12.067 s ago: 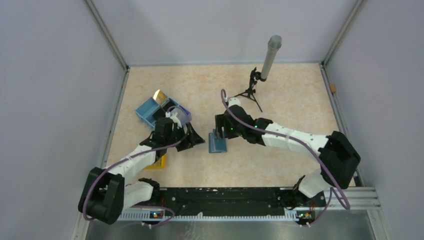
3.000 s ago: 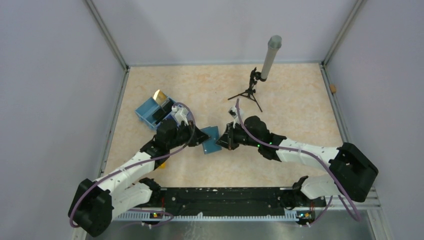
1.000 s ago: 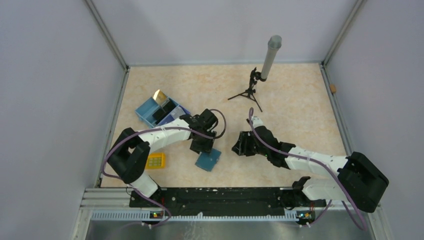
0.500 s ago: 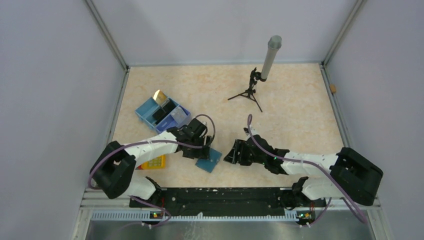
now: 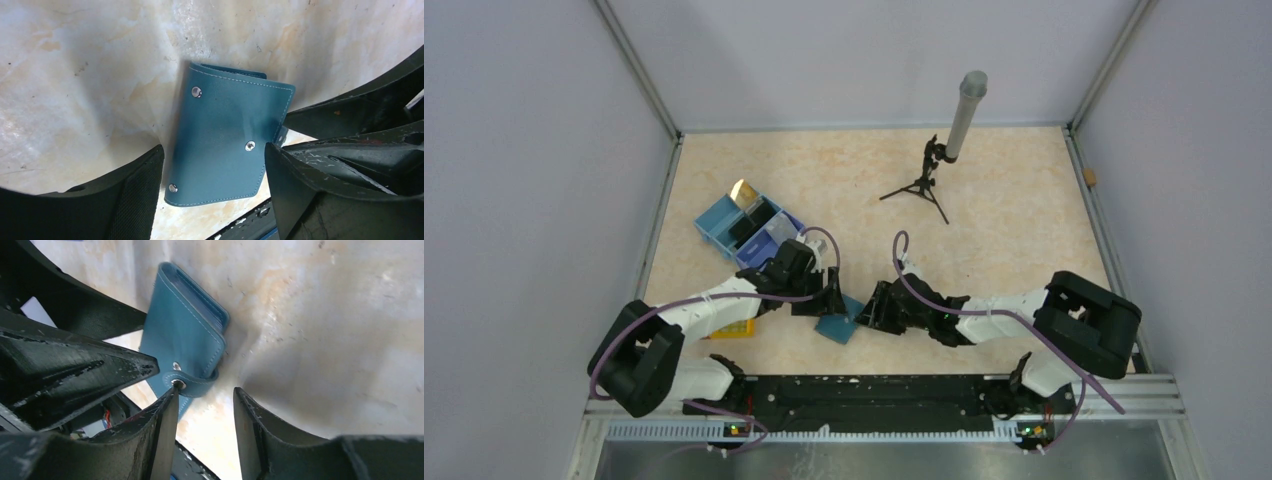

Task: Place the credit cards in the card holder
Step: Close the card holder at the center of the board.

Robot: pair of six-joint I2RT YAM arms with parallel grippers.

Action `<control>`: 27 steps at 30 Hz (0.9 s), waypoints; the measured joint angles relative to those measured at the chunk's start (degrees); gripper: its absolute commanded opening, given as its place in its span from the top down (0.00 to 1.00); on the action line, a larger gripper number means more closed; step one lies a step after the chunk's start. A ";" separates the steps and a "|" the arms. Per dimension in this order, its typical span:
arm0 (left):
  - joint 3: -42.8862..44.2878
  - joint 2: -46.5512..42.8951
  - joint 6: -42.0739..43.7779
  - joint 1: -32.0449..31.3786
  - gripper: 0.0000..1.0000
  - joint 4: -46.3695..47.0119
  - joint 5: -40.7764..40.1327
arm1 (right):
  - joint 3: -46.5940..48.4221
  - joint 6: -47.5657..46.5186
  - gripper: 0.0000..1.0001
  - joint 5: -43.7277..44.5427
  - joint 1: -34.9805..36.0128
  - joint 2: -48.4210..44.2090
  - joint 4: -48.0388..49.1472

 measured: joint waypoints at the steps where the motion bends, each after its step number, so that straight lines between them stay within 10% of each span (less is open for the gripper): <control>1: -0.35 0.00 0.02 0.42 0.29 0.79 0.68 | 0.55 0.15 0.58 0.13 0.00 0.59 0.22; 27: -8.07 -0.83 -3.74 3.15 0.48 13.94 11.39 | 5.05 0.22 0.76 1.29 0.00 7.69 3.10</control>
